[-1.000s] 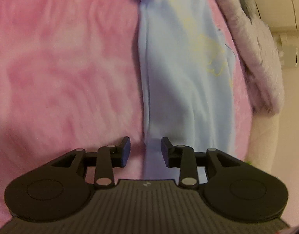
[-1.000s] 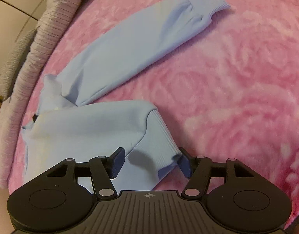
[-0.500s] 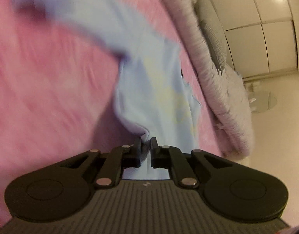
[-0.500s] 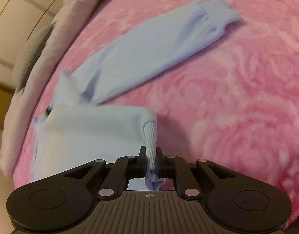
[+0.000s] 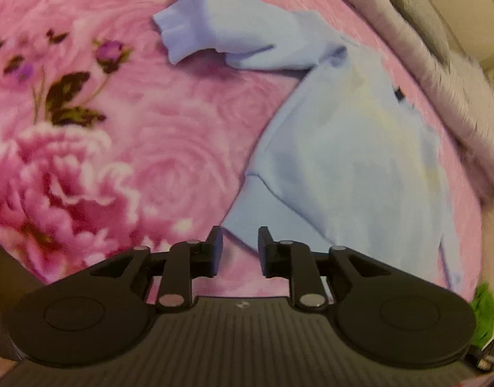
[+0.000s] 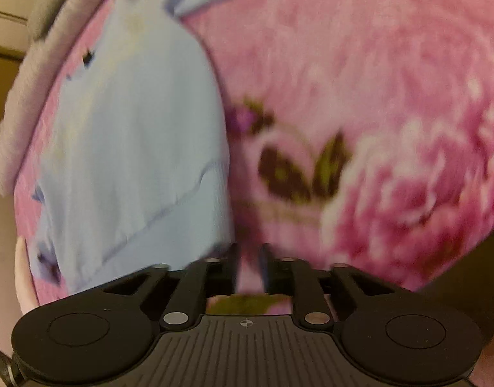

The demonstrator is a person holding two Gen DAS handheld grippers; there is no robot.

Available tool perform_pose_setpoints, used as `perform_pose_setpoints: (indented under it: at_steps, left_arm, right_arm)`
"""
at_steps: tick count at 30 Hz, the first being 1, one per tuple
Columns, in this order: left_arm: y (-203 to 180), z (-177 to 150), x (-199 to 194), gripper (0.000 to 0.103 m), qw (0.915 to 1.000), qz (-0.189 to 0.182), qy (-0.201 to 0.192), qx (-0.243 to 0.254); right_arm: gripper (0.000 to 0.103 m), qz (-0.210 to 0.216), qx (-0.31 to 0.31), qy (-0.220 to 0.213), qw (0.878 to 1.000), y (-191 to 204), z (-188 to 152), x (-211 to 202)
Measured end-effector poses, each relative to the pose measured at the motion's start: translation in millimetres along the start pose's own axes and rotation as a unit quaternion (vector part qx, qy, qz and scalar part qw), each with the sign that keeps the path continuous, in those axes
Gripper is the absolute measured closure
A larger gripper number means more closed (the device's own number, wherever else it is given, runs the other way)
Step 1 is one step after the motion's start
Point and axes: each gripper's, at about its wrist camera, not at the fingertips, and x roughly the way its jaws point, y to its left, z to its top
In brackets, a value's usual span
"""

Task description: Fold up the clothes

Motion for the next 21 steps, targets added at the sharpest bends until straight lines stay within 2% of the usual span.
perform_pose_setpoints:
  at_steps: [1, 2, 4, 6, 9, 11, 12, 13, 14, 15, 21]
  left_arm:
    - [2.6, -0.7, -2.7, 0.08, 0.9999, -0.003, -0.008, -0.009]
    - [5.3, -1.3, -5.3, 0.077, 0.9997, -0.006, -0.015, -0.017]
    - [8.2, 1.7, -1.3, 0.073, 0.9991, -0.012, -0.026, -0.031]
    - [6.2, 8.4, 10.8, 0.073, 0.9992, 0.001, -0.023, -0.034]
    - [3.8, 9.5, 27.3, 0.073, 0.9988, -0.022, -0.015, -0.041]
    - [-3.1, 8.5, 29.1, 0.074, 0.9994, -0.025, -0.012, -0.019]
    - [-6.6, 8.0, 30.0, 0.076, 0.9996, -0.027, -0.01, -0.008]
    - [-10.1, 7.6, 30.9, 0.096, 0.9996, -0.028, -0.009, 0.004]
    - [-13.6, 7.1, 31.8, 0.096, 0.9994, -0.03, -0.007, 0.015]
    - [-17.1, 6.6, 32.7, 0.097, 0.9992, -0.031, -0.005, 0.026]
    - [-25.8, 1.3, -7.9, 0.096, 0.9959, -0.061, -0.022, 0.064]
  right_arm:
    - [0.057, 0.003, -0.003, -0.013, 1.0, 0.3, 4.3, -2.2]
    - [0.055, 0.008, -0.005, -0.026, 1.0, 0.6, 8.0, -3.7]
    - [0.054, 0.027, 0.002, -0.04, 0.999, -0.6, 12.5, -1.4]
    - [0.054, 0.044, 0.018, -0.043, 0.998, -3.1, 13.0, 5.7]
    - [0.054, 0.061, 0.048, -0.05, 0.996, -2.9, 16.1, 19.7]
    - [0.055, 0.066, 0.046, -0.058, 0.995, 1.2, 17.0, 21.8]
    - [0.061, 0.063, 0.033, -0.055, 0.996, 5.4, 18.3, 22.9]
    - [0.088, 0.06, 0.02, -0.052, 0.997, 9.5, 19.6, 24.0]
    - [0.09, 0.054, 0.004, -0.048, 0.997, 14.2, 21.5, 22.9]
    - [0.099, 0.044, -0.013, -0.044, 0.998, 19.4, 24.0, 19.5]
    - [0.103, 0.009, -0.071, -0.045, 0.996, 26.0, 22.6, -16.6]
